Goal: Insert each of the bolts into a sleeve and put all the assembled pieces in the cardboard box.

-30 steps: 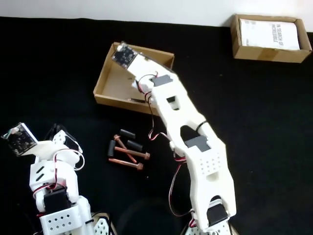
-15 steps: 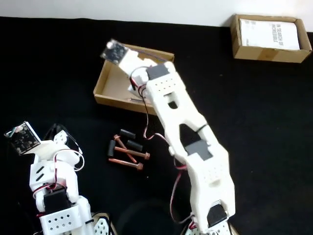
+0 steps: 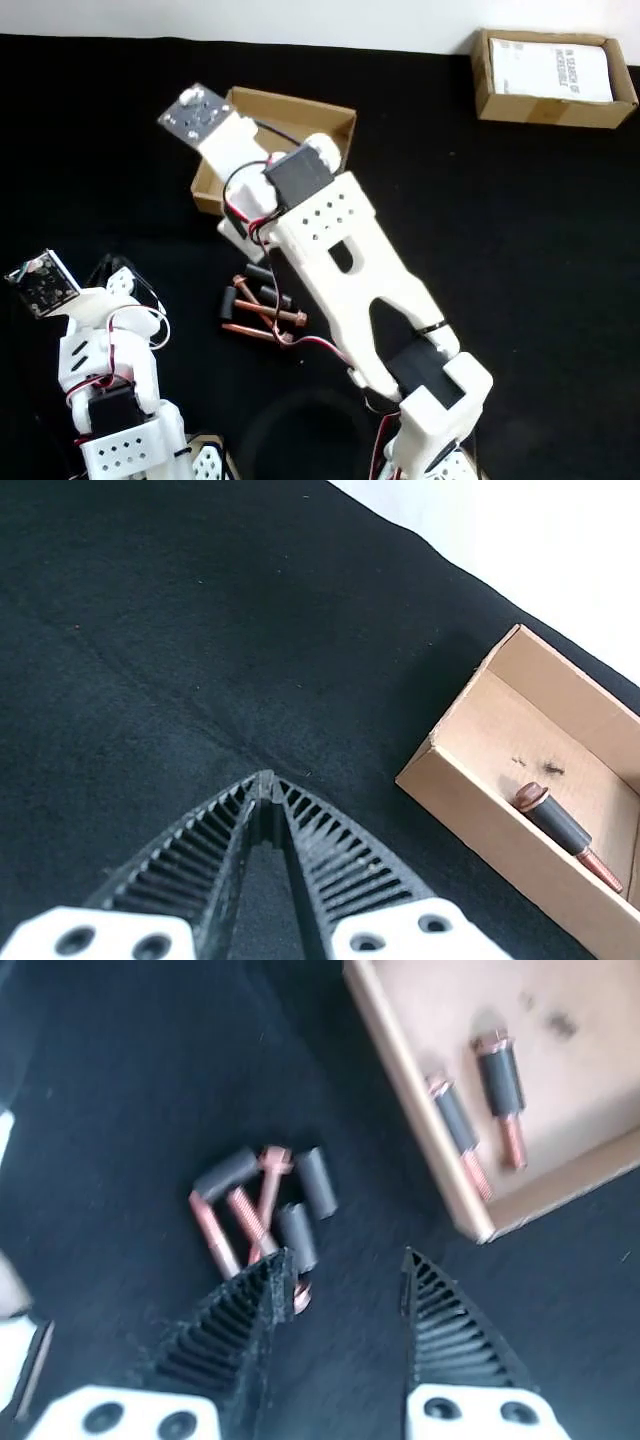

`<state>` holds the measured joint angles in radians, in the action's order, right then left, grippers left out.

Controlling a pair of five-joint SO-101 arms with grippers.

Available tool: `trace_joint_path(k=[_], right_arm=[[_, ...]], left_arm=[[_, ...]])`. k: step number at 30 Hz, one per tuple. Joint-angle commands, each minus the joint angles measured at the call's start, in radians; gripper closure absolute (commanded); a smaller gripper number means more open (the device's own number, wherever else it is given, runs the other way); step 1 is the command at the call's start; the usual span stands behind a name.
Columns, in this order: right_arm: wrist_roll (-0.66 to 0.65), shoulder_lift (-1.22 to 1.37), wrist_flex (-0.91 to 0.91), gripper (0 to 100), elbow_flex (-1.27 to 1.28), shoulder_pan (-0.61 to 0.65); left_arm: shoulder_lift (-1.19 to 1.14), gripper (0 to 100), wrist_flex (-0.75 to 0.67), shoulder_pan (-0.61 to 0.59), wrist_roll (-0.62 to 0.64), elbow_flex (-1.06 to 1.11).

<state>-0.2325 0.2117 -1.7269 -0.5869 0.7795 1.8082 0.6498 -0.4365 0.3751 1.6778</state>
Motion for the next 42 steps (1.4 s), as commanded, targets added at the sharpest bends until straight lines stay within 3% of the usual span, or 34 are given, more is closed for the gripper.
trace_joint_path(k=[1,11,31,42], right_arm=[[0.008,0.071,-0.024,84.9,-0.036,-0.010],[0.006,0.341,0.120,84.9,-0.047,-0.025],[0.006,0.553,0.170,85.0,-0.048,0.002],[0.009,0.668,0.302,85.5,-0.048,-0.025]], left_arm=[[0.004,99,-0.005,-0.025,-0.008,0.018],[0.004,99,-0.003,-0.025,-0.051,0.018],[0.004,99,-0.003,-0.025,-0.071,0.018],[0.005,99,-0.002,-0.024,-0.071,0.018]])
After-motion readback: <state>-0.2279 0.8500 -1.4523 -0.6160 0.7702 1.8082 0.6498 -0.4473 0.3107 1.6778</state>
